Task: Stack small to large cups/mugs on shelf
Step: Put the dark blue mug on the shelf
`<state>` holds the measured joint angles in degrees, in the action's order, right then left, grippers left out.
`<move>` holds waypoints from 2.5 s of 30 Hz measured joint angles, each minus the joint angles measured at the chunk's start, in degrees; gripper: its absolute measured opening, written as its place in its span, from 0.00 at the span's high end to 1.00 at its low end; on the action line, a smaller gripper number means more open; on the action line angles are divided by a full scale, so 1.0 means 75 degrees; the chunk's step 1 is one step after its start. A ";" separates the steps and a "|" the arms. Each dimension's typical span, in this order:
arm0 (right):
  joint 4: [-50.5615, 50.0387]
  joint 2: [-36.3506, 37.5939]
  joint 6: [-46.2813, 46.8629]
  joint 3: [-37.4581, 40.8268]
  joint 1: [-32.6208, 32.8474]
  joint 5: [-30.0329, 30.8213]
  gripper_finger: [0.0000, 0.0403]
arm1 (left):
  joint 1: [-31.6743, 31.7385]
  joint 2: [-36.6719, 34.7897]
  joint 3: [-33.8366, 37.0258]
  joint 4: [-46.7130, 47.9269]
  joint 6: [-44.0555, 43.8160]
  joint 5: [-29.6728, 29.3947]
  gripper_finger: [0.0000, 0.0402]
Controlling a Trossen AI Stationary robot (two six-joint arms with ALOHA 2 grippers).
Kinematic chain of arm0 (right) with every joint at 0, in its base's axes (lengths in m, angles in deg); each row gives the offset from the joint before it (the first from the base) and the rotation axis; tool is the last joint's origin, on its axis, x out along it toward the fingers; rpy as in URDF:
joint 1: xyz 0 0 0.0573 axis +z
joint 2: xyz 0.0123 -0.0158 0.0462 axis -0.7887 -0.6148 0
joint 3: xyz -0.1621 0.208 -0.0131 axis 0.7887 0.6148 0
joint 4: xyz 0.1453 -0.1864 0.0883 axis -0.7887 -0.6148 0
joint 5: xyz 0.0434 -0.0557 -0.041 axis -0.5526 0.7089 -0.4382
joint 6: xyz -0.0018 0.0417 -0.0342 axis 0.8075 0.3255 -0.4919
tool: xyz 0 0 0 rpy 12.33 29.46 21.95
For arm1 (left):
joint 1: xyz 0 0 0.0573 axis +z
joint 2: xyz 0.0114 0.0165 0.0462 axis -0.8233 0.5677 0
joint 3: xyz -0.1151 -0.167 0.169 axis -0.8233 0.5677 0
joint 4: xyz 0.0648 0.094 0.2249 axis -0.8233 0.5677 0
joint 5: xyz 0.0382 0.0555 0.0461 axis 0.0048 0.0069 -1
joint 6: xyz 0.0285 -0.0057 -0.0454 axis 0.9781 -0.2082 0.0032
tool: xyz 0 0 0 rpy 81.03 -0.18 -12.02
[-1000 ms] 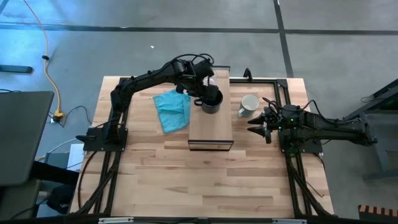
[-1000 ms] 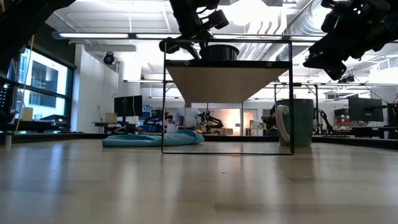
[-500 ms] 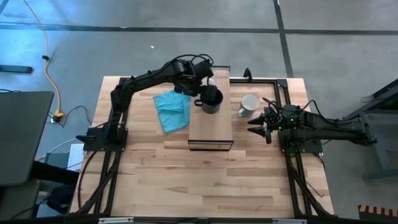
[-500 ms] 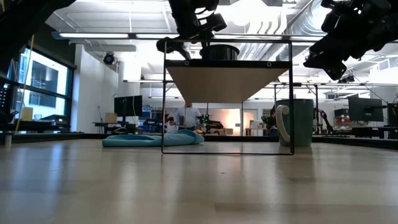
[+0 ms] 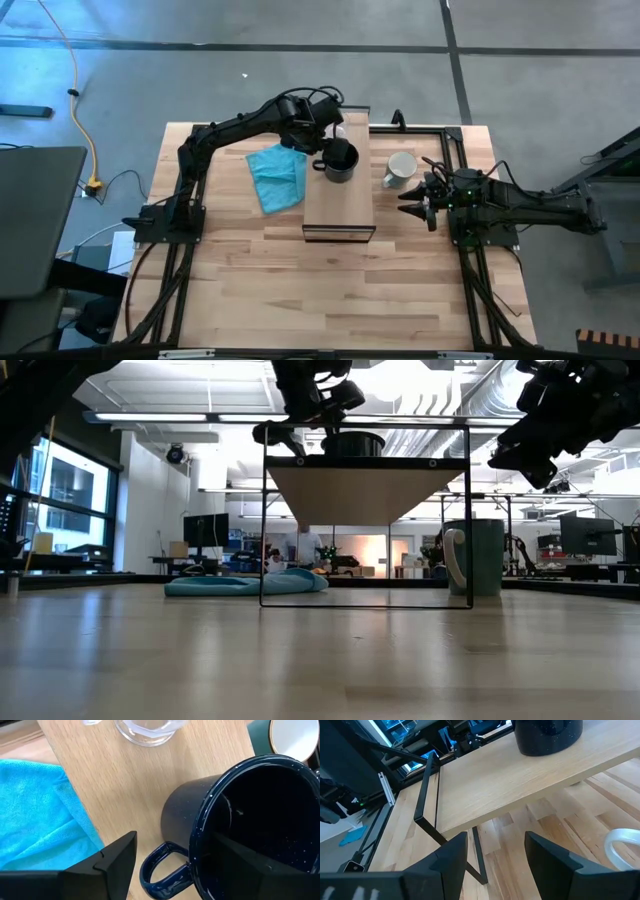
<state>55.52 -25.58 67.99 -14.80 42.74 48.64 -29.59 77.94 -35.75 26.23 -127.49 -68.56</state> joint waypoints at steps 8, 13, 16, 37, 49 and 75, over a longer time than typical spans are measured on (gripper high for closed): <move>0.0002 0.0001 0.0055 0.0000 0.0000 0.0002 0.53 | 0.0001 0.0000 0.0000 0.0009 0.0402 -0.0140 0.46; 0.0000 0.0001 0.0055 0.0000 0.0000 0.0002 0.53 | 0.0001 0.0000 0.0000 0.0015 0.0478 -0.0140 0.51; 0.0002 0.0001 0.0055 0.0000 0.0000 0.0002 0.53 | 0.0001 0.0000 0.0000 0.0012 0.0592 -0.0140 0.53; 0.0000 -0.0001 0.0146 0.0000 0.0000 0.0008 0.53 | 0.0003 0.0000 0.0000 0.0052 0.0771 -0.0140 0.53; 0.0003 0.0000 0.0201 0.0000 0.0000 0.0008 0.53 | 0.0003 0.0000 0.0000 0.0050 0.0649 -0.0140 0.52; 0.0000 -0.0001 0.0111 0.0000 0.0000 0.0008 0.53 | 0.0002 0.0000 0.0000 0.0071 0.0419 -0.0140 0.52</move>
<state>55.51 -25.59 68.82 -14.80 42.74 48.70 -29.57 77.94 -35.75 26.76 -124.35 -69.60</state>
